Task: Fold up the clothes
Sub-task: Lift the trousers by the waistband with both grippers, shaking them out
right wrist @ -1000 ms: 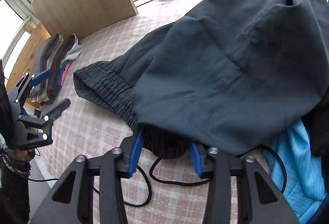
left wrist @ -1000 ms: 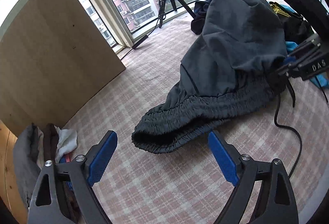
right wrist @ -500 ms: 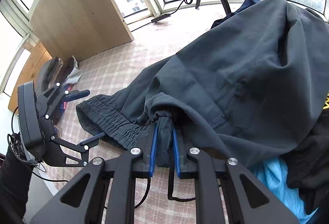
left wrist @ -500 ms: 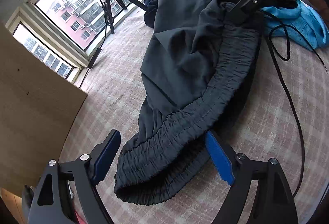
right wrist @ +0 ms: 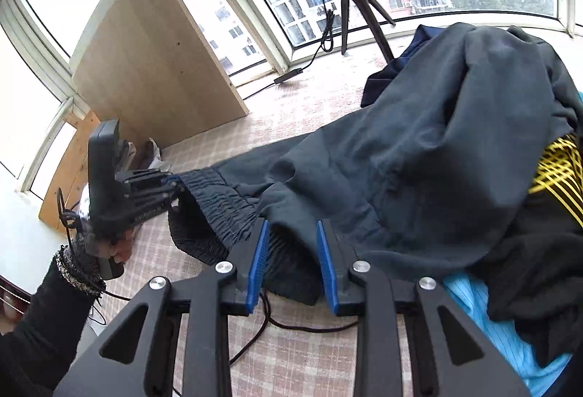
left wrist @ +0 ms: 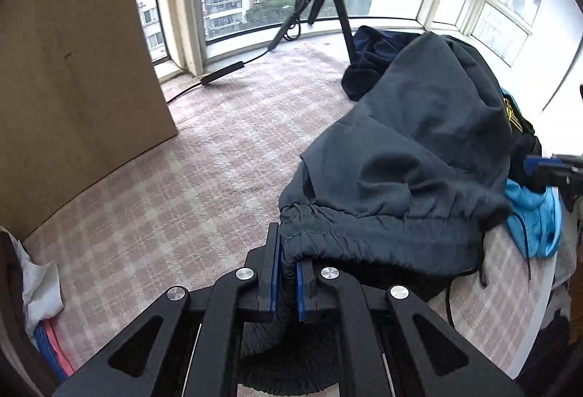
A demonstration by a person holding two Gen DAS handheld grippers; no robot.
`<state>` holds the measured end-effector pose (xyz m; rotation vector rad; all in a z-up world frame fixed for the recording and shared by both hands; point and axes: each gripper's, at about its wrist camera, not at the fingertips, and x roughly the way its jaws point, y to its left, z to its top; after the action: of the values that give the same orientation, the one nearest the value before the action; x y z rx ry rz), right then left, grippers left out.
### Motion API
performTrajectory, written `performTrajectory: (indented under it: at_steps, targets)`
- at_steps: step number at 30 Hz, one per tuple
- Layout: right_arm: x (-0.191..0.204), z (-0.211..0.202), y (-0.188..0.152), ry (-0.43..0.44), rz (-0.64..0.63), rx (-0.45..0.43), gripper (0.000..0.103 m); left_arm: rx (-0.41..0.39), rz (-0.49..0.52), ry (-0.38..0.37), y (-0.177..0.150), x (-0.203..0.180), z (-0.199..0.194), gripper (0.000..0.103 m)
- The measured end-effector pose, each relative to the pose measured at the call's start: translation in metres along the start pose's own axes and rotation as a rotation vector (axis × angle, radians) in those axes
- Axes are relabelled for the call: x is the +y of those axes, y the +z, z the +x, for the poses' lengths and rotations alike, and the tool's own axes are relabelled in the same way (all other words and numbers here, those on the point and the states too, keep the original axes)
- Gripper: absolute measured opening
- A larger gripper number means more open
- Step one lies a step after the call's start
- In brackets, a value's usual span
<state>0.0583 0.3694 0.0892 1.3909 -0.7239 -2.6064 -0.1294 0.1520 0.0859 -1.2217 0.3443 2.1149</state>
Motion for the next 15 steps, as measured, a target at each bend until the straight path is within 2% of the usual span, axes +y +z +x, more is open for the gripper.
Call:
performTrajectory:
  at_steps: [4,7,9,13,15]
  targets:
    - [-0.005,-0.012,-0.040,0.026,0.049,-0.013,0.027,-0.004,-0.060,0.013,-0.001,0.021,-0.002,0.006]
    - [0.008,0.018,-0.058,-0.087,-0.037,0.034,0.027,-0.007,-0.071,0.004,0.000,0.027,-0.003,0.006]
    - [0.010,0.038,-0.058,-0.120,-0.044,0.048,0.027,-0.009,-0.079,-0.001,0.000,0.031,-0.003,0.006]
    - [0.020,0.068,-0.045,-0.112,-0.075,0.038,0.028,-0.013,-0.094,-0.013,0.002,0.038,-0.003,0.006]
    - [0.028,0.085,-0.041,-0.158,-0.121,0.048,0.038,-0.015,-0.102,-0.018,0.002,0.042,-0.004,0.006]
